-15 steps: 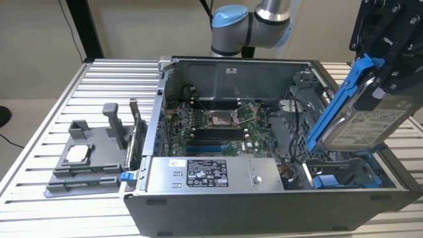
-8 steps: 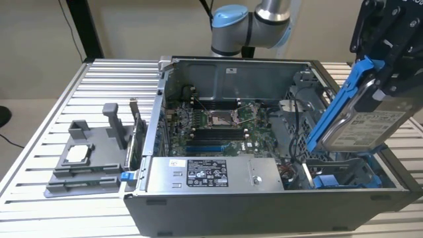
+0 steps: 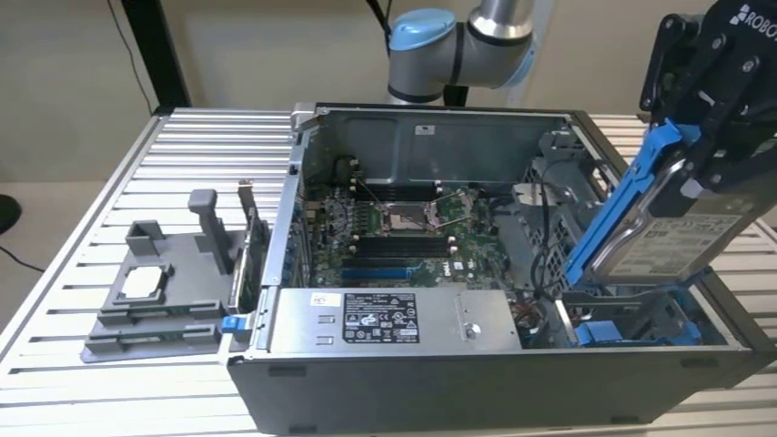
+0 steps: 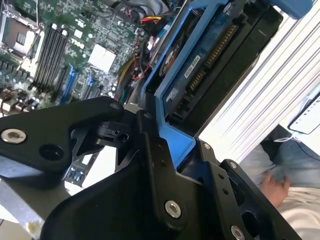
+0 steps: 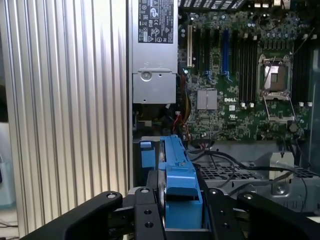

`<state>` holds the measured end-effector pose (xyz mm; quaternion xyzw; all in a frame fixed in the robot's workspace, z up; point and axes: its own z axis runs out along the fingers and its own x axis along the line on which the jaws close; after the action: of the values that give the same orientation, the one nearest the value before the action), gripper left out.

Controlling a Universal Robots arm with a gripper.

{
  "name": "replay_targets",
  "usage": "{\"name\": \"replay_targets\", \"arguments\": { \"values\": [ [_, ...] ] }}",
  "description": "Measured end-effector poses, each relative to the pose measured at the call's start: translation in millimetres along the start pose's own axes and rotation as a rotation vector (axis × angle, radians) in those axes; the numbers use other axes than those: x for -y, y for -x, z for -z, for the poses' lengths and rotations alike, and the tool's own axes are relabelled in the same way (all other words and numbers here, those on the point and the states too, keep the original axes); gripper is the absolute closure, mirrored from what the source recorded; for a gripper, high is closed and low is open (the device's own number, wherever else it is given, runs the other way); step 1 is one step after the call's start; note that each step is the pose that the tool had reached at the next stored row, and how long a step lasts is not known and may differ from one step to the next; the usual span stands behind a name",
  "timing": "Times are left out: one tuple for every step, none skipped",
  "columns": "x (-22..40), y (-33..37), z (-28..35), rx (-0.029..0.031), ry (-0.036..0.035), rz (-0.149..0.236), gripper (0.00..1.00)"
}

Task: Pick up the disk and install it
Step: 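Pick up the disk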

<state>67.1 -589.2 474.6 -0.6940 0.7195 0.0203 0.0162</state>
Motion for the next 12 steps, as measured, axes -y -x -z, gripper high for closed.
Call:
{"name": "replay_targets", "arguments": {
  "values": [
    [1.0, 0.0, -1.5, 0.0, -0.0007, 0.0, 1.0],
    [2.3, -0.1, -3.2, 0.0003, -0.0011, 0.0, 1.0],
    [3.6, -0.2, -4.8, 0.0004, -0.0014, 0.0, 1.0],
    [4.6, -0.2, -6.1, 0.0004, -0.0015, 0.0, 1.0],
    [5.4, -0.2, -7.1, 0.0002, -0.0016, 0.0, 1.0],
    [5.9, -0.2, -8.2, 0.0001, -0.0016, 0.0, 1.0],
    [6.4, -0.3, -9.5, 0.0003, -0.0016, 0.0, 1.0],
    [7.1, -0.4, -11.0, 0.0003, -0.0016, 0.0, 1.0],
    [7.7, -0.4, -12.7, 0.0002, -0.0016, 0.0, 1.0],
    [8.2, -0.5, -14.5, 0.0003, -0.0016, 0.0, 1.0],
    [8.7, -0.6, -16.3, 0.0003, -0.0016, 0.0, 1.0],
    [9.2, -0.7, -18.1, 0.0004, -0.0016, 0.0, 1.0]
  ]
}}
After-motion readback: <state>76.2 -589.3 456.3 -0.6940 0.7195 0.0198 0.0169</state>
